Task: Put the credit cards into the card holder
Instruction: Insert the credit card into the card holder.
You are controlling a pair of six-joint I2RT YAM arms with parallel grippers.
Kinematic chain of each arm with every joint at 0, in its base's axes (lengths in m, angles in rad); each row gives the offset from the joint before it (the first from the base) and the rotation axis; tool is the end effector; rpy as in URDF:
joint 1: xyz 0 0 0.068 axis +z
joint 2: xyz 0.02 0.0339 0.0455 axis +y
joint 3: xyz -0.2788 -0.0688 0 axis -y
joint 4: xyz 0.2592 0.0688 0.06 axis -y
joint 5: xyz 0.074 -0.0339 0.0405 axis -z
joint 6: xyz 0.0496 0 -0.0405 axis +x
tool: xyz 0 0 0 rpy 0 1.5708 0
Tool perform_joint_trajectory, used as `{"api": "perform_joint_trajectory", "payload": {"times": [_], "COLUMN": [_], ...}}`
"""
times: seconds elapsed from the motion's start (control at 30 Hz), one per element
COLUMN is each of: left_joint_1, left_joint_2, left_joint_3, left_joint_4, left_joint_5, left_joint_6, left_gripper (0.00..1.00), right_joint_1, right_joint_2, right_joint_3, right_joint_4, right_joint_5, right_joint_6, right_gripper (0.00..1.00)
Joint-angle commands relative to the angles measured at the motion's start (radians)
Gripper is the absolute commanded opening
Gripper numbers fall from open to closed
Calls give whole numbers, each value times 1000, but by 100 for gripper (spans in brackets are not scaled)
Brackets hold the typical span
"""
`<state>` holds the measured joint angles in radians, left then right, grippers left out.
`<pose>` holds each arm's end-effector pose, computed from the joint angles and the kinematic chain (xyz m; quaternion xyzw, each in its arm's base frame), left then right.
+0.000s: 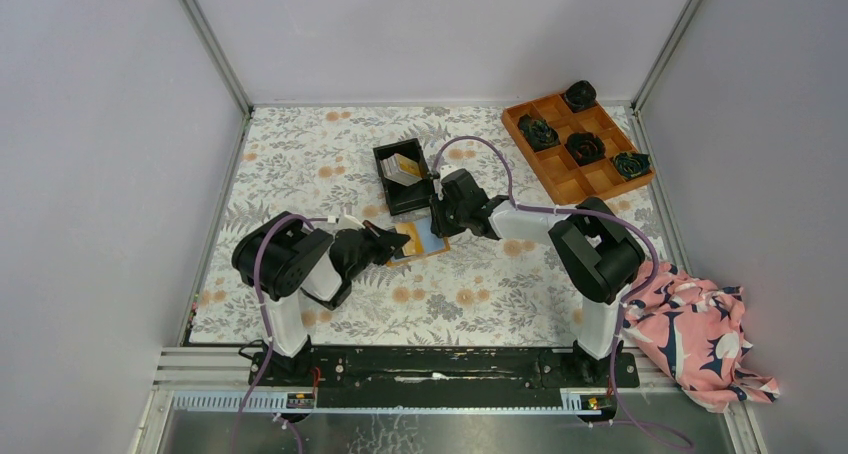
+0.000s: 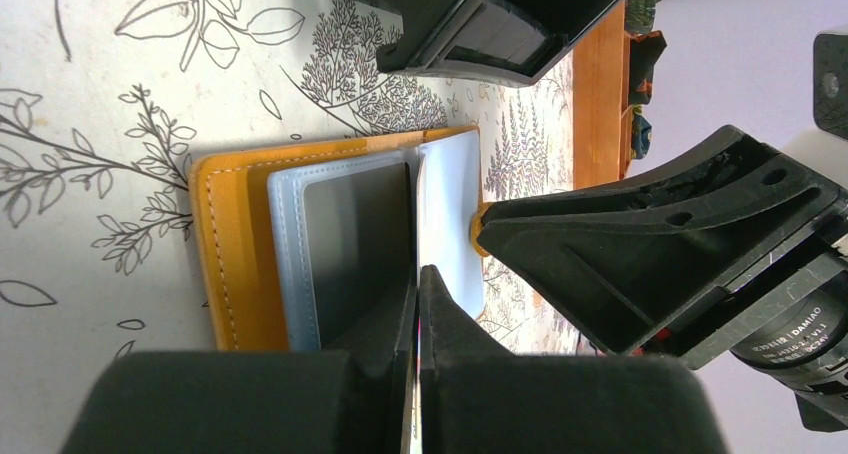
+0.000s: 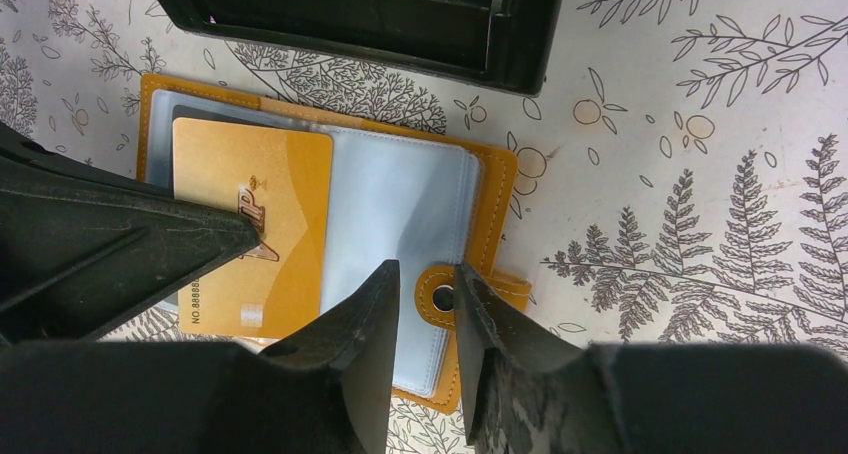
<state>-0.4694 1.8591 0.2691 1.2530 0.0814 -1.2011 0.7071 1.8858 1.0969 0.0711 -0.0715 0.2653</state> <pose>0.2397 -0.1261 0.0797 -0.2696 0.7695 -0.4509 0.3632 0.3205 0.2785 0.1557 -0.2138 0.8845 0.2219 0.3503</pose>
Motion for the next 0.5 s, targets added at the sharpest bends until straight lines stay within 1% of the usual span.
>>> {"api": "perform_joint_trajectory", "payload": {"times": [0.0, 0.47], "left_joint_1": [-14, -31], "left_joint_2": [6, 46], "left_joint_3": [13, 13], "left_joint_4": [-36, -41], "left_joint_5": [-41, -92], "left_joint_6": [41, 66], "left_gripper": [0, 0], "right_joint_1": [9, 9], "right_joint_2": [5, 12], "right_joint_3": [24, 28], "right_joint_4": [3, -6], "right_joint_5": [18, 18], "right_joint_6": [-18, -19], "right_gripper": [34, 34]}}
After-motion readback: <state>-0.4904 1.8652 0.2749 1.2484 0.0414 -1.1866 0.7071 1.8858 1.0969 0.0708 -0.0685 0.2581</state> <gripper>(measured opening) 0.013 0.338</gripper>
